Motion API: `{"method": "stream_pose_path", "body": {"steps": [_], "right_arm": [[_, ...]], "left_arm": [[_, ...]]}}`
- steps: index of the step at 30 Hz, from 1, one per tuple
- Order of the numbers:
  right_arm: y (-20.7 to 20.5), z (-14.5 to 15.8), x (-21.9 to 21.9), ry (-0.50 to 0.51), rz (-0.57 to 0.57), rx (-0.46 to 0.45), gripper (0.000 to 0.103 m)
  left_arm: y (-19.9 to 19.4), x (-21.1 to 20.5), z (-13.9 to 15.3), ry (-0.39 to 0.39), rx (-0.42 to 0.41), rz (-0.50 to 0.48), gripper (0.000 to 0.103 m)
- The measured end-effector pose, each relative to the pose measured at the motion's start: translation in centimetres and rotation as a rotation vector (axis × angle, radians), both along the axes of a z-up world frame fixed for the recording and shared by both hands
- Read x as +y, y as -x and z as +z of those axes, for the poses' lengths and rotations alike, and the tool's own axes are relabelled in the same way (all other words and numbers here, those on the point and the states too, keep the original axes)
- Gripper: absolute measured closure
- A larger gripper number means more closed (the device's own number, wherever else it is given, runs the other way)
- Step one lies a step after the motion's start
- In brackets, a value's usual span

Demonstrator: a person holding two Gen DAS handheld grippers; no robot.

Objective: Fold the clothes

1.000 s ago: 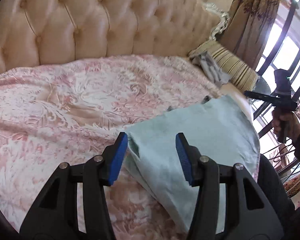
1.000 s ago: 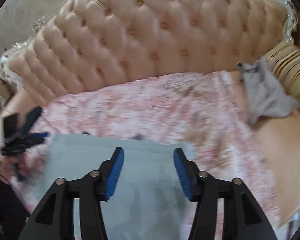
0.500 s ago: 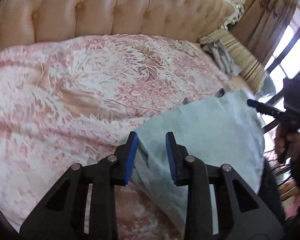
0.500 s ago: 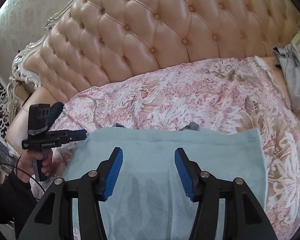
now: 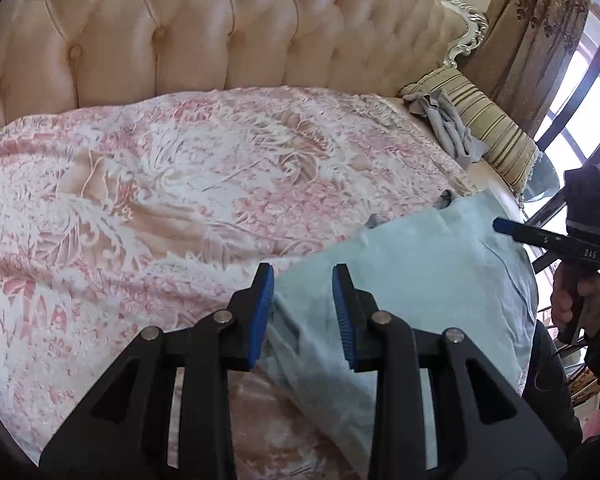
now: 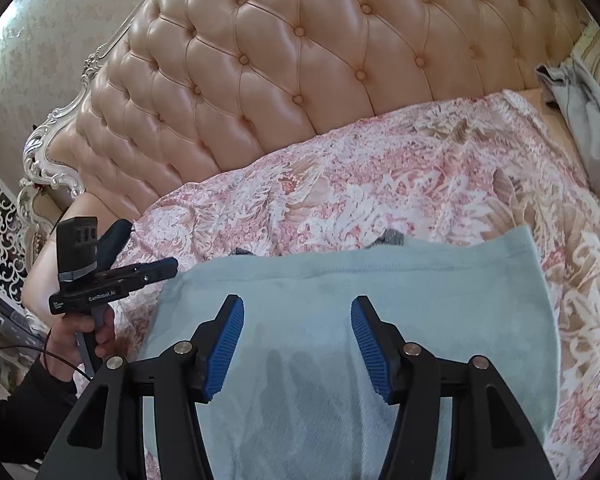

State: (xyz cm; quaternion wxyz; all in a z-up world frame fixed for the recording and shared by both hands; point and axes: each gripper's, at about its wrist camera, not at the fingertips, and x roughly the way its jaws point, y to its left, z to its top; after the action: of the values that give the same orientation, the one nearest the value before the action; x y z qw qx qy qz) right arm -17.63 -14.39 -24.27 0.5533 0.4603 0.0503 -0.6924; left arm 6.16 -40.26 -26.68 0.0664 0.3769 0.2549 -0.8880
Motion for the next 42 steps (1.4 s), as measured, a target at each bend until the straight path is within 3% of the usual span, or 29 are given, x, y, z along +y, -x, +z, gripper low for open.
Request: {"method": "stream_pose_path", "body": {"steps": [4, 12, 20, 21, 22, 25, 29, 31, 35, 42], "right_arm": [[-0.3, -0.7, 0.2, -0.015, -0.003, -0.015, 0.045], [-0.7, -1.3, 0.3, -0.024, 0.008, -0.032, 0.044], [-0.9, -1.0, 0.2, -0.024, 0.024, -0.016, 0.044], [-1.0, -0.8, 0.0, -0.022, 0.032, -0.008, 0.044], [-1.1, -0.6, -0.1, -0.021, 0.039, 0.000, 0.044], [-1.7, 0.1, -1.2, -0.019, 0.095, 0.046, 0.044], [-3.5, 1.5, -3.8, -0.005, 0.278, 0.201, 0.044], [-4.6, 2.0, -6.0, -0.008, 0.426, 0.286, 0.044], [-6.4, 1.8, -9.4, -0.037, 0.668, 0.381, 0.044], [-6.9, -0.6, -14.1, -0.141, 0.893, 0.411, 0.044]], "left_arm": [[0.2, -0.1, -1.1, -0.031, -0.050, 0.011, 0.069], [-0.6, -0.6, -1.7, -0.132, -0.061, 0.040, 0.069], [-0.8, 0.4, -0.3, -0.095, -0.020, -0.027, 0.069], [-0.9, 0.5, 0.0, -0.088, -0.008, -0.035, 0.072], [-1.1, 0.6, 0.2, -0.082, 0.005, -0.043, 0.093], [-1.4, 0.9, 1.1, -0.062, 0.043, -0.068, 0.095], [-2.0, 1.4, 2.5, -0.029, 0.104, -0.108, 0.095], [-2.4, 1.8, 3.5, 0.017, 0.134, -0.134, 0.095], [-2.3, 2.8, 3.6, 0.105, 0.109, -0.163, 0.095], [-2.1, 4.7, 3.2, 0.230, 0.056, -0.221, 0.095]]}}
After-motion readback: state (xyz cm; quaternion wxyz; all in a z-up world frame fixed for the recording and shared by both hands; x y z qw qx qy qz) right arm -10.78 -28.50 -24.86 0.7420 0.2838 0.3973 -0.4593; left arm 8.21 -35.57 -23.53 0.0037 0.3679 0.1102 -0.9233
